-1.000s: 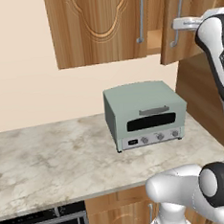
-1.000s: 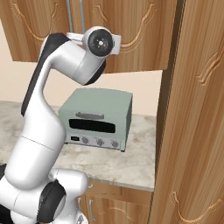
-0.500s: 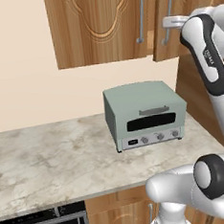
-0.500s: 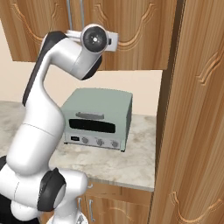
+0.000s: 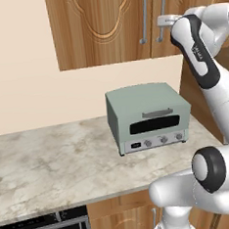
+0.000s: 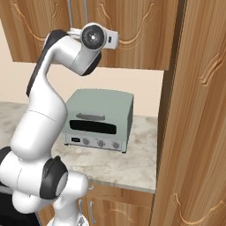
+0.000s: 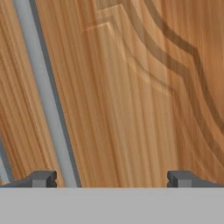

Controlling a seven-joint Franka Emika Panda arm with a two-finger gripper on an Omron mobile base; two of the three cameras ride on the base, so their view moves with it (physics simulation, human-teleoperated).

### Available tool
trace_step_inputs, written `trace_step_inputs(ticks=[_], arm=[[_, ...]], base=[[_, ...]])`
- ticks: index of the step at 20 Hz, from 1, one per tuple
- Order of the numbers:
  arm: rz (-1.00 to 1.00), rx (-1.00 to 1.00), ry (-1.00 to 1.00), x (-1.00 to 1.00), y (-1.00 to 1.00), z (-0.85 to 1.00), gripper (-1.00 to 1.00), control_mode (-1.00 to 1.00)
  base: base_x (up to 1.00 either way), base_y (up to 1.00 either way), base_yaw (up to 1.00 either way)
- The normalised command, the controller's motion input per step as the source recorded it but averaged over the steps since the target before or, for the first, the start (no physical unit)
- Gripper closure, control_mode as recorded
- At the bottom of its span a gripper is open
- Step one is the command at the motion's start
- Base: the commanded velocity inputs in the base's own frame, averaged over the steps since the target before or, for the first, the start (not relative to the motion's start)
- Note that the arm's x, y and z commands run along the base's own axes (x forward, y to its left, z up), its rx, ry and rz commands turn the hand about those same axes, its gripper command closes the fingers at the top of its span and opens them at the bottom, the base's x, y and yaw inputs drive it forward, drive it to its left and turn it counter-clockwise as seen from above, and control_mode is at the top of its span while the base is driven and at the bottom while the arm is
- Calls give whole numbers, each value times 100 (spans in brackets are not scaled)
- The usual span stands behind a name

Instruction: Close all open cabinet doors.

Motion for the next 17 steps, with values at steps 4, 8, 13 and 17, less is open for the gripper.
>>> trace_step_inputs(ticks=[4, 8, 13, 17], arm=[[0, 0, 0, 53, 0, 0, -100, -100], [0, 0, 0, 51, 0, 0, -100, -100], [0, 0, 0, 21, 0, 0, -100, -100], [0, 0, 0, 0, 0, -1, -100, -100]], base=[[0, 0, 0], [0, 0, 0], [0, 0, 0], [0, 0, 0]])
